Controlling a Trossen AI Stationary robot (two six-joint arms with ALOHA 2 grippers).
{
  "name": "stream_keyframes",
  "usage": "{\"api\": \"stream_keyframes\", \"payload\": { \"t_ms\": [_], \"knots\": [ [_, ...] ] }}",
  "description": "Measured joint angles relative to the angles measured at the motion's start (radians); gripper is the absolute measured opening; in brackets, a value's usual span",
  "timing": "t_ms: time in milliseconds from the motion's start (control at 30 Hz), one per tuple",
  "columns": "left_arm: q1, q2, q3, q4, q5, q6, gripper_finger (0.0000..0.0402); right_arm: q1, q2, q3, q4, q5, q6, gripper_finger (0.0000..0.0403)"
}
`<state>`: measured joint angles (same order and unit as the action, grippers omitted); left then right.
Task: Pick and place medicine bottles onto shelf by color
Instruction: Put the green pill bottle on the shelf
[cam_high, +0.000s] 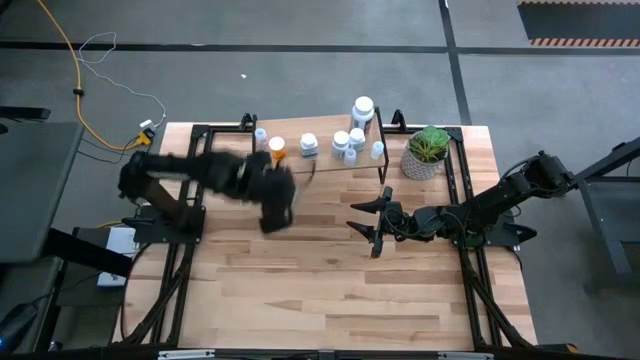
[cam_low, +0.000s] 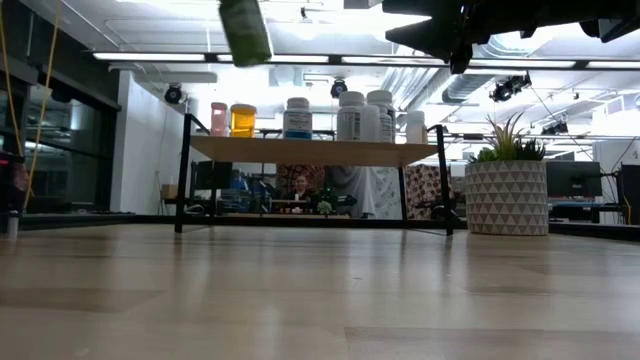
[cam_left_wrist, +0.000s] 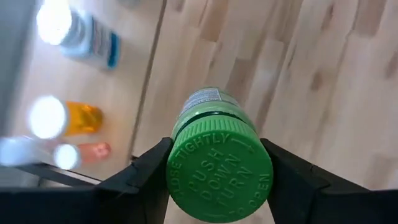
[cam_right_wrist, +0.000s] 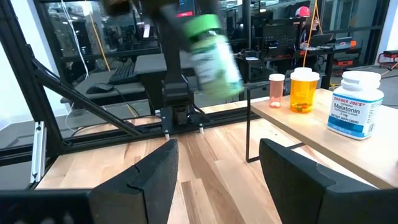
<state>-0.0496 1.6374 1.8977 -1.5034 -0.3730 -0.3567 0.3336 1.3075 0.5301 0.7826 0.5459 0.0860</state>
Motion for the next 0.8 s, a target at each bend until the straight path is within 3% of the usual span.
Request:
{"api": "stream_keyframes", "payload": {
  "t_ms": [133, 200, 467, 800],
  "knots": [
    [0.206, 0.035, 0.07, -0.003, 0.245, -0.004, 0.0195, 0.0, 0.0, 0.0, 0.0, 0.0, -0.007, 0.0216],
    [0.287, 0.05, 0.091, -0.003, 0.309, -0.018, 0.0195, 0.0, 0.0, 0.0, 0.0, 0.0, -0.015, 0.0216],
    [0.468, 0.123, 0.112, -0.005, 0.326, -0.025, 0.0195, 0.0, 0.0, 0.0, 0.0, 0.0, -0.015, 0.0216],
    [0.502, 0.224, 0.112, 0.004, 0.335, 0.02, 0.0195, 0.0, 0.0, 0.0, 0.0, 0.0, -0.015, 0.0216]
  ]
}}
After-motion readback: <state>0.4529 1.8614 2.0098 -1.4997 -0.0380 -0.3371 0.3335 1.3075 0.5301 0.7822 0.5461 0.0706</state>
